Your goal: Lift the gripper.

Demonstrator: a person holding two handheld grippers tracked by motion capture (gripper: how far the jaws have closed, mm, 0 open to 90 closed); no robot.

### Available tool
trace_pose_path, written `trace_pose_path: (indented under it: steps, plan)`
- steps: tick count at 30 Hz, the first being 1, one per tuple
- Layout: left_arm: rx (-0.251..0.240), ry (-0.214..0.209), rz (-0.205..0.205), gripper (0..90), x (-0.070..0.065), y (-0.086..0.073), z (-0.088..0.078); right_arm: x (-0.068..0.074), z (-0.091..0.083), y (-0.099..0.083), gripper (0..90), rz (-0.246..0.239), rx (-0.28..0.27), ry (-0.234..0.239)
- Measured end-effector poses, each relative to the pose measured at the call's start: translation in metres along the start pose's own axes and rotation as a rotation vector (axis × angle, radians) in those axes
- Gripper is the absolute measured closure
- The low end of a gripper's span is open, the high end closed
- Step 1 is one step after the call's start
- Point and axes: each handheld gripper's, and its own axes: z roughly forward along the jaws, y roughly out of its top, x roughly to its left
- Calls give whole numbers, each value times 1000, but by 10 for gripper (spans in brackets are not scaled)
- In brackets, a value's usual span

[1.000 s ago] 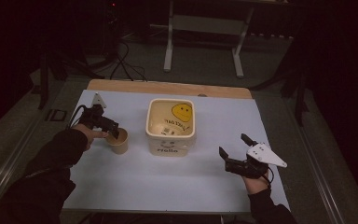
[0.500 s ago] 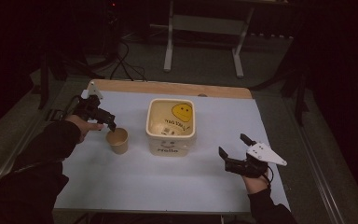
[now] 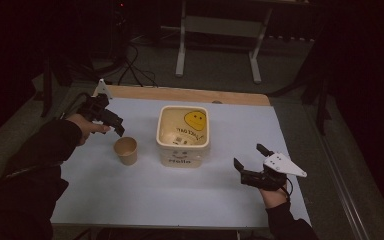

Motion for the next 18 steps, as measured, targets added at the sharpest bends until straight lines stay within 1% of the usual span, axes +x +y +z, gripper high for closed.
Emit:
trace_pose_path:
  steps: [2,4,5,6,7,8,9,10,11,12,14,18]
  plan:
    - [-6,1,20,5,0,0,-3,1,0,0,88,-2,-1,4]
    - [-3,1,48,5,-1,0,-3,1,0,0,88,-1,-2,7]
    - [-2,-6,59,6,-1,0,-3,1,0,0,88,-1,-2,6]
    - [6,-5,81,6,-2,0,-2,0,0,0,88,1,-1,9]
    - [8,-5,91,5,-3,-1,-1,0,0,0,88,1,1,9]
    - [12,-15,103,5,-3,-1,0,1,0,0,88,0,0,9]
    - [9,-15,112,5,-3,-1,0,1,0,0,88,0,3,12]
    - [7,-27,120,5,-3,-2,0,1,0,0,89,-2,4,9]
    - [11,-37,140,5,-3,-2,0,1,0,0,88,-2,5,11]
    - [8,-29,150,5,-3,-2,-1,1,0,0,88,-2,6,15]
    - [16,-22,187,5,-4,-3,-1,2,0,1,88,-5,6,13]
    - [6,-20,238,6,-3,-4,-4,2,0,1,88,-4,7,20]
